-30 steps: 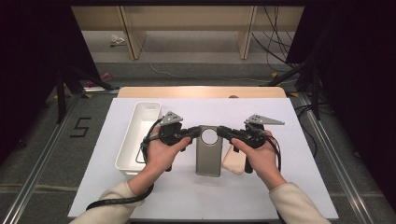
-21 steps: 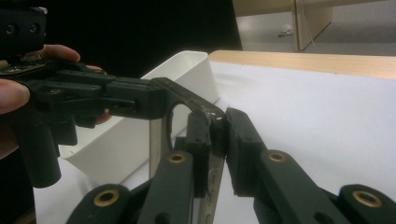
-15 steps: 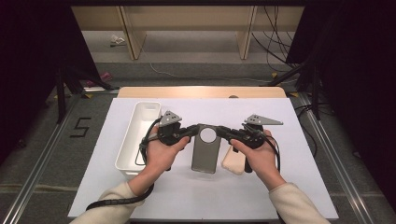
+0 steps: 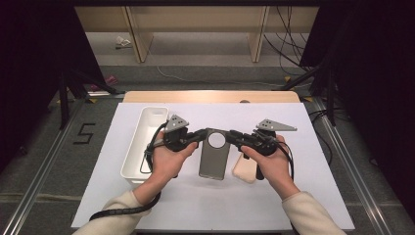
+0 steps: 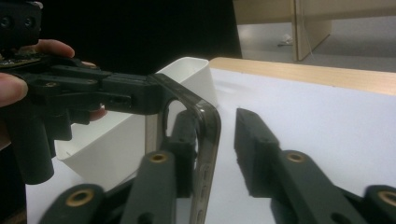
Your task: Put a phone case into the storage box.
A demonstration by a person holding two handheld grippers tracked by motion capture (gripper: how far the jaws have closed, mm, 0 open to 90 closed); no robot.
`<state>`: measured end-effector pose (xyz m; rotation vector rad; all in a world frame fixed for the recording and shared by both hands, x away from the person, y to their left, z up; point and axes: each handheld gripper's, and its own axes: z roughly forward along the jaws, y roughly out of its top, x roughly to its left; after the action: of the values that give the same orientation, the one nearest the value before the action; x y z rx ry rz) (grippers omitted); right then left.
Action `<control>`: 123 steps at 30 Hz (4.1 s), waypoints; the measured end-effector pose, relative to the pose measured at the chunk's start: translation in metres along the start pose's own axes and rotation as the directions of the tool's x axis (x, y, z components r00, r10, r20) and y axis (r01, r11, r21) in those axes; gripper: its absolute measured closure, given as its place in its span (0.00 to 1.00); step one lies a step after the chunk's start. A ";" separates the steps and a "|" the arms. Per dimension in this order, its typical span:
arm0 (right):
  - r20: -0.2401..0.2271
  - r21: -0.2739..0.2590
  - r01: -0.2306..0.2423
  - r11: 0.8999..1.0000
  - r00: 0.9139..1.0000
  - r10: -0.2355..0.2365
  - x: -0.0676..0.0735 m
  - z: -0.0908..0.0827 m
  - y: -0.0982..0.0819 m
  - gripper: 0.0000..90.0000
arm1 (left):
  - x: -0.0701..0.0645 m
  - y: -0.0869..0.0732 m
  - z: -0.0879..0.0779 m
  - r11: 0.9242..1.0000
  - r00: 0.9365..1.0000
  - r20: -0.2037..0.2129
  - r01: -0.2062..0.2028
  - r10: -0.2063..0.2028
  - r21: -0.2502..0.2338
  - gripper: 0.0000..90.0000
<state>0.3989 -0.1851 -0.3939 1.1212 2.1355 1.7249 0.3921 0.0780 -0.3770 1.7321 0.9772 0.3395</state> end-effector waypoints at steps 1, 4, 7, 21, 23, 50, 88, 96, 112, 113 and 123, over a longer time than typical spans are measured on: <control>-0.008 -0.003 0.001 1.000 1.000 -0.001 -0.001 0.000 0.000 0.73 | 0.000 0.000 0.000 1.000 1.000 -0.001 -0.001 0.001 -0.001 0.94; -0.022 0.001 0.024 1.000 0.999 -0.024 -0.001 0.001 0.001 0.62 | 0.002 0.001 -0.002 1.000 1.000 -0.009 -0.003 0.003 -0.006 0.94; -0.031 -0.004 0.065 0.998 0.997 -0.065 0.000 0.002 0.002 0.48 | 0.004 0.003 -0.003 1.000 1.000 -0.015 -0.007 0.007 -0.013 0.94; -0.007 0.014 0.134 0.991 0.991 -0.134 0.001 -0.002 -0.002 0.25 | 0.016 0.009 -0.011 0.999 0.999 -0.033 -0.009 0.007 -0.046 0.94; 0.000 0.017 0.144 0.989 0.990 -0.144 0.000 -0.006 -0.003 0.25 | 0.017 0.010 -0.012 0.999 0.999 -0.036 -0.010 0.008 -0.050 0.94; 0.044 0.024 0.179 0.983 0.983 -0.180 -0.006 -0.028 -0.010 0.23 | 0.040 0.026 -0.033 0.993 0.996 -0.092 -0.003 -0.008 -0.121 0.94; 0.089 0.035 0.158 0.987 0.983 -0.160 -0.016 -0.054 -0.026 0.23 | 0.073 0.041 -0.059 0.983 0.989 -0.143 0.018 -0.045 -0.184 0.94; 0.097 0.033 0.155 0.987 0.983 -0.158 -0.018 -0.058 -0.028 0.23 | 0.081 0.045 -0.067 0.980 0.987 -0.151 0.030 -0.060 -0.197 0.94; 0.107 0.040 0.156 0.987 0.981 -0.160 -0.020 -0.063 -0.031 0.23 | 0.092 0.048 -0.076 0.977 0.986 -0.159 0.025 -0.060 -0.211 0.94; 0.108 0.039 0.158 0.987 0.981 -0.162 -0.020 -0.063 -0.031 0.23 | 0.093 0.048 -0.076 0.977 0.985 -0.159 0.025 -0.060 -0.212 0.94; 0.118 0.042 0.160 0.986 0.979 -0.164 -0.023 -0.066 -0.032 0.23 | 0.100 0.050 -0.082 0.976 0.984 -0.168 0.020 -0.057 -0.215 0.94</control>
<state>0.3634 -0.2514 -0.4094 1.0017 2.1230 1.5179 0.4245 0.2018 -0.3233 1.5054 1.0579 0.5573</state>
